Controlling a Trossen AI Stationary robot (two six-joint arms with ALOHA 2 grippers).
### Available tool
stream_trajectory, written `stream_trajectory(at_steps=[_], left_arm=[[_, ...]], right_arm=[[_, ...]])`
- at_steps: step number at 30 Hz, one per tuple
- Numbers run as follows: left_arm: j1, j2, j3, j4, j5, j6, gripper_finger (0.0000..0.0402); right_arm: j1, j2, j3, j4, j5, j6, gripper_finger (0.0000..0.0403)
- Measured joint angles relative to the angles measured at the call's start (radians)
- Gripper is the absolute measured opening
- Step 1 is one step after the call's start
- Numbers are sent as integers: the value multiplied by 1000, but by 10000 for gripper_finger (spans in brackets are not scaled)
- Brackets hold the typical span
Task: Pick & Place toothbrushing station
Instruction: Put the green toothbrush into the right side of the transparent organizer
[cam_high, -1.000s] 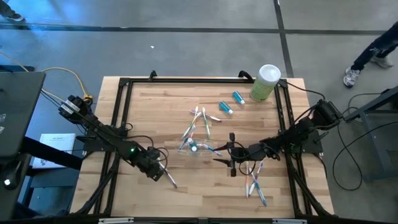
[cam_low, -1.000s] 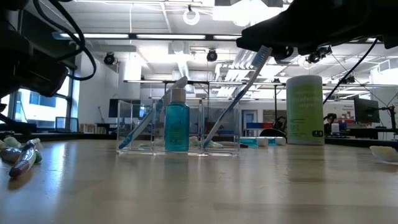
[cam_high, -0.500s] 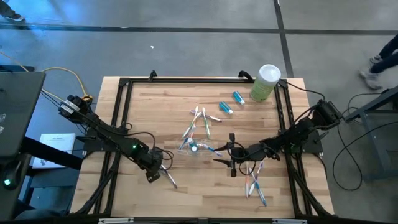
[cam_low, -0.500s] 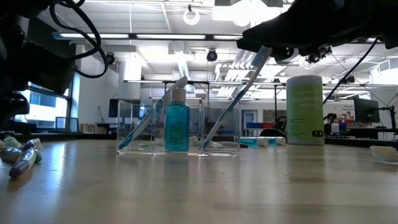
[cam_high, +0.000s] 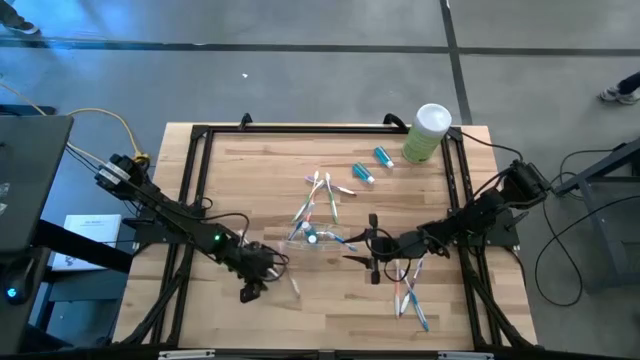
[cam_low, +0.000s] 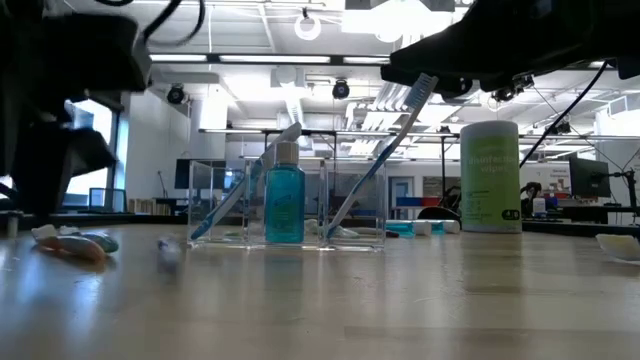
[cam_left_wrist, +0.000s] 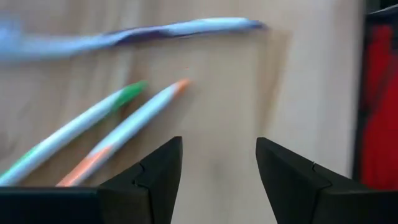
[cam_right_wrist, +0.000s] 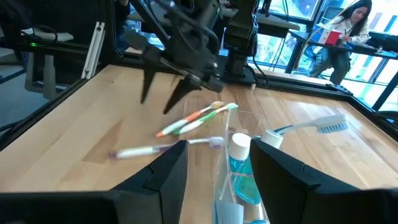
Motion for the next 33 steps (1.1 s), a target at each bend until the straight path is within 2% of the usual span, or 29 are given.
stream_trajectory(at_steps=[4, 7, 11, 13, 17, 26, 33], left_arm=[[12, 0, 11, 0, 2, 32, 200], [28, -1, 12, -35, 1, -3, 200], [51, -2, 13, -166, 40, -136, 199], [63, -2, 13, -247, 73, -146, 196], [88, -2, 13, -352, 76, -153, 187], [108, -3, 14, -304, 70, -120, 170], [141, -3, 14, -304, 159, -122, 165]], right_arm=[[-2, 0, 0, -7, 0, 5, 166], [-1, 0, 0, -10, 0, 5, 166], [-1, 0, 0, -12, 0, 5, 166], [-1, 0, 0, -14, 0, 6, 166], [-1, 0, 0, -16, 0, 6, 166], [-1, 0, 0, -17, 0, 6, 166], [-1, 0, 0, -17, 0, 6, 166]])
